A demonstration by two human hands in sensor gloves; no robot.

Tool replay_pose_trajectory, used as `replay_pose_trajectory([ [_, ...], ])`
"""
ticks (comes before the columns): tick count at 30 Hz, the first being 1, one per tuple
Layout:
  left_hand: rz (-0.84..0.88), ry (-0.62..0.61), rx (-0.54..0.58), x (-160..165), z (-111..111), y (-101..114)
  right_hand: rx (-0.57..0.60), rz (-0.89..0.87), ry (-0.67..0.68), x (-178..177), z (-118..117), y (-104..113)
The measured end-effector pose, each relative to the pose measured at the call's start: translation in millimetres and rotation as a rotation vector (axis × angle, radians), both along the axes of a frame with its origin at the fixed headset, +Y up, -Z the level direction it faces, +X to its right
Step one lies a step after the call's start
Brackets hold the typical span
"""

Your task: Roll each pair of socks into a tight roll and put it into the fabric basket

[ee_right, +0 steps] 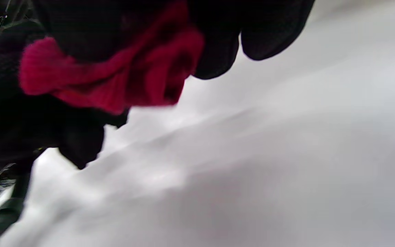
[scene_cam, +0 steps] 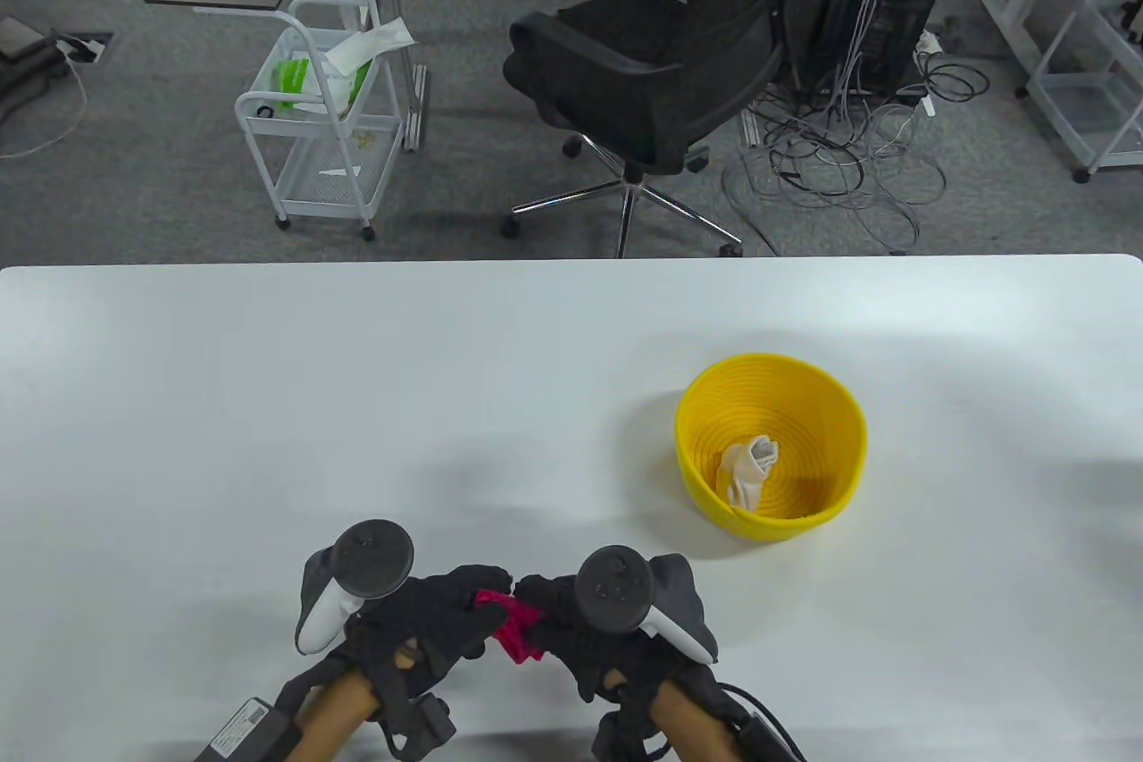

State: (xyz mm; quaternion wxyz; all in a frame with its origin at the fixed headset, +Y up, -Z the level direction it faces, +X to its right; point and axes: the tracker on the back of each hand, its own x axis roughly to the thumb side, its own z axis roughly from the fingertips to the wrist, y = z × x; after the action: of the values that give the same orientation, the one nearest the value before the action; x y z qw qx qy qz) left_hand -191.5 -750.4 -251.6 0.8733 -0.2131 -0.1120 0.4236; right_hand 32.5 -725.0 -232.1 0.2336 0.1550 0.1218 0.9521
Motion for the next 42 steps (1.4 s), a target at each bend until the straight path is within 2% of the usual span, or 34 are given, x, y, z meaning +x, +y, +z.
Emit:
replay_pose_trajectory([
  [3,-0.085,0.051,0.056,2.4,2.3,4.9,0.211,0.064,-0.015,-4.2,8.8,14.6],
  [4,-0.097,0.064,0.072,3.3,3.1,6.1,0.223,0.064,-0.019,-5.6,10.2,15.6],
  [7,-0.135,0.117,0.133,7.6,6.6,11.8,0.199,0.130,-0.034,-19.3,18.5,12.5],
  [10,-0.189,0.135,0.171,10.1,10.0,15.4,0.267,0.249,-0.060,-27.7,21.3,10.6],
  [14,-0.225,0.116,0.179,11.6,10.3,13.8,0.232,0.198,-0.098,-31.2,18.1,3.6],
  [20,-0.312,0.104,0.204,13.6,11.3,17.1,0.235,0.213,-0.179,-19.9,7.5,6.5],
  [22,-0.342,0.112,0.231,14.1,12.2,20.1,0.218,0.191,-0.228,-14.3,4.7,9.4],
  [27,-0.366,0.109,0.291,18.9,18.9,28.1,-0.057,0.015,-0.196,-11.6,7.3,4.1],
  [32,-0.354,0.098,0.344,24.3,23.1,34.0,-0.138,0.040,-0.129,-17.9,8.7,-3.4],
  [37,-0.353,0.078,0.388,29.3,28.3,38.5,-0.166,0.031,-0.158,-16.3,6.1,-8.4],
  [42,-0.328,0.067,0.490,36.2,37.1,49.7,-0.190,0.019,-0.236,-10.2,2.2,-10.8],
])
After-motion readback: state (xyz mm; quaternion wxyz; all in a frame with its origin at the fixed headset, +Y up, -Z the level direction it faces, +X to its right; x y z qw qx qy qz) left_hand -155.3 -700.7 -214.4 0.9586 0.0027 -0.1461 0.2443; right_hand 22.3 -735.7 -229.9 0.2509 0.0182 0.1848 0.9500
